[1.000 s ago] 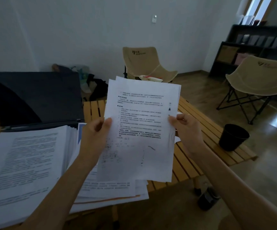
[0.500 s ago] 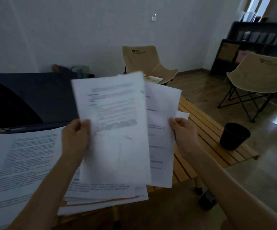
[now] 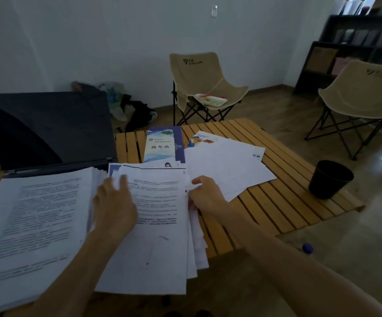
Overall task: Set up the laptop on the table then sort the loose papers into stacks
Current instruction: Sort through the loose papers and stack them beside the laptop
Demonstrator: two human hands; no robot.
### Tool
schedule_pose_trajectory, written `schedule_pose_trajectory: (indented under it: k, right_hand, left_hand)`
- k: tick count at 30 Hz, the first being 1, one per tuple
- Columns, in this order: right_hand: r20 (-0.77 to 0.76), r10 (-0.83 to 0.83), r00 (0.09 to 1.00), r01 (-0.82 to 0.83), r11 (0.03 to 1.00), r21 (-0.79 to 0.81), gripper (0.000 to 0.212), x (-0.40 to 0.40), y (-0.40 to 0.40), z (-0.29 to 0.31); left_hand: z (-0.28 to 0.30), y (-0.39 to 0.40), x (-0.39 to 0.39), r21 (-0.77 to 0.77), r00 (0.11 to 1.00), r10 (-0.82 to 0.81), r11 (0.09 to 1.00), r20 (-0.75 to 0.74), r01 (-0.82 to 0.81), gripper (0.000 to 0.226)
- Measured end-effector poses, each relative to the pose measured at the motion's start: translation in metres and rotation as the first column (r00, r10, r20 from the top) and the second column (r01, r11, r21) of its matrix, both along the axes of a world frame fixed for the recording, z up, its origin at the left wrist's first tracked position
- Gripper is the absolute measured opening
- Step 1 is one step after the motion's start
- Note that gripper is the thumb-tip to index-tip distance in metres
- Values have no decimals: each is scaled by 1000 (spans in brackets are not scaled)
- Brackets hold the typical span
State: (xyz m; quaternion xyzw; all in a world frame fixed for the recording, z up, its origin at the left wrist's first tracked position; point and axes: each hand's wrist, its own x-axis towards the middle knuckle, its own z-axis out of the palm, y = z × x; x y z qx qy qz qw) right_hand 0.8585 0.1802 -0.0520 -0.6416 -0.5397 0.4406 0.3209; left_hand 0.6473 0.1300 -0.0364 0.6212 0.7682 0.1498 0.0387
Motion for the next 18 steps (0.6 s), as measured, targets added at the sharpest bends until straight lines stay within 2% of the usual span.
schedule_pose_trajectory:
  k: [1, 2, 3, 4, 5, 6, 7, 10, 12, 14, 15, 16, 18]
  right_hand:
    - [160, -11, 987, -5, 995, 99, 30, 7, 3, 2]
    - [356, -37, 934, -33, 982, 188, 31, 17, 8, 4]
    - [539, -44, 841, -88, 972, 217, 41, 29, 15, 4]
    - [678, -13, 735, -126, 980, 155, 60, 40, 22, 4]
    - [753, 51, 656, -136, 989, 52, 80, 50, 28, 2]
    - [786, 105, 610, -137, 990, -26, 92, 57, 32, -1]
    - [804, 123, 582, -133, 990, -54, 95, 62, 35, -6]
    - [844, 55, 533, -132, 991, 19, 85, 66, 41, -16]
    - [812, 1, 583, -86, 994, 61, 79, 66, 48, -12]
    - [662, -127, 738, 81, 992, 100, 69, 72, 61, -3]
    - [587, -204, 783, 176, 979, 106, 66, 77, 69, 1]
    - [565, -243, 788, 234, 968, 89, 68, 83, 77, 4]
    - [649, -188, 738, 236, 972, 13, 83, 95, 88, 6]
  left_hand:
    - [-5, 1, 8, -42, 993, -79, 996, -89, 75, 71]
    - [-10, 2, 17, -107, 983, -144, 985, -117, 132, 71]
    - [-16, 3, 25, -173, 974, -183, 972, -137, 158, 68]
    - [-21, 5, 31, -225, 966, -195, 962, -170, 155, 63]
    - [-25, 5, 34, -254, 962, -189, 958, -197, 136, 60]
    - [-26, 6, 36, -261, 960, -175, 958, -217, 116, 58]
    - [-27, 7, 36, -256, 961, -164, 961, -224, 105, 58]
    - [-27, 9, 36, -238, 968, -145, 967, -203, 95, 60]
    - [-27, 9, 37, -237, 969, -145, 967, -200, 96, 59]
    - [-27, 8, 37, -236, 969, -146, 967, -199, 97, 59]
    - [-28, 8, 36, -232, 969, -146, 968, -198, 99, 58]
    - [-28, 8, 37, -227, 970, -142, 969, -195, 96, 58]
    - [-29, 8, 38, -221, 971, -137, 971, -198, 92, 58]
